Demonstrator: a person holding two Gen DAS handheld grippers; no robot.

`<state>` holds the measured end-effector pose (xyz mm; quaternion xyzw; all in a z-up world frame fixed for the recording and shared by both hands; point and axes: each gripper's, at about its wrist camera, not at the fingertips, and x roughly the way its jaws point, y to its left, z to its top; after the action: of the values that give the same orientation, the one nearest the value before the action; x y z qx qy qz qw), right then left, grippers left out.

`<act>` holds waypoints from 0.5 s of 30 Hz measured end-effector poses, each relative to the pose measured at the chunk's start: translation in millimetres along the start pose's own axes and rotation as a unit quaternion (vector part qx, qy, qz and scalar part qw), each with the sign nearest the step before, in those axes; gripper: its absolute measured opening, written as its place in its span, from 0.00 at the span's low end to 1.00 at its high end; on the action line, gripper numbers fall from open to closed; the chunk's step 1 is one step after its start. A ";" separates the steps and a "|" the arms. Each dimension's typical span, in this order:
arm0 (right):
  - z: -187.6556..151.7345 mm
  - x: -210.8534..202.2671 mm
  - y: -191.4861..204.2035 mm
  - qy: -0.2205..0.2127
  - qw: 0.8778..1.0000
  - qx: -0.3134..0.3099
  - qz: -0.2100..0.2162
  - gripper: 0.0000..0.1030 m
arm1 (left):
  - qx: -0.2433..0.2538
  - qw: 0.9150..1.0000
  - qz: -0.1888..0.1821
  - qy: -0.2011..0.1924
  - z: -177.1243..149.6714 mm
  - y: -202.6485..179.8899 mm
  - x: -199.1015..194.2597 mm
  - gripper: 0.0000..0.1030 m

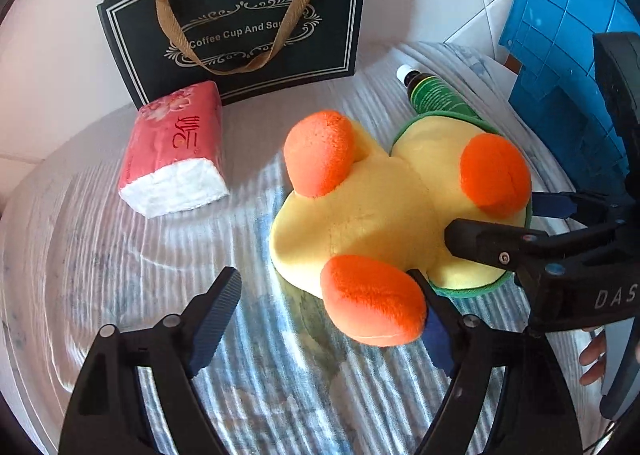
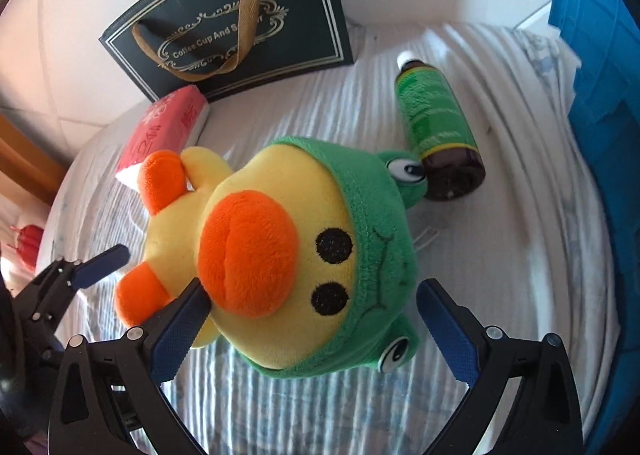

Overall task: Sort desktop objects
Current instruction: 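Grasp the yellow duck plush with the right tool while the left tool also grips it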

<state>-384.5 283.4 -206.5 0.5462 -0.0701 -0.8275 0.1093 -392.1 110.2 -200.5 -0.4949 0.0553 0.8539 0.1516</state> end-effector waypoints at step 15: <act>-0.5 -9.9 11.8 -0.009 0.999 -0.034 0.004 0.80 | 0.023 0.999 -0.030 -0.023 4.3 -15.9 -15.2 0.44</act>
<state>-379.1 274.6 -195.1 0.5343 -0.0447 -0.8340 0.1303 -383.7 123.2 -184.4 -0.4726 0.0564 0.8588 0.1893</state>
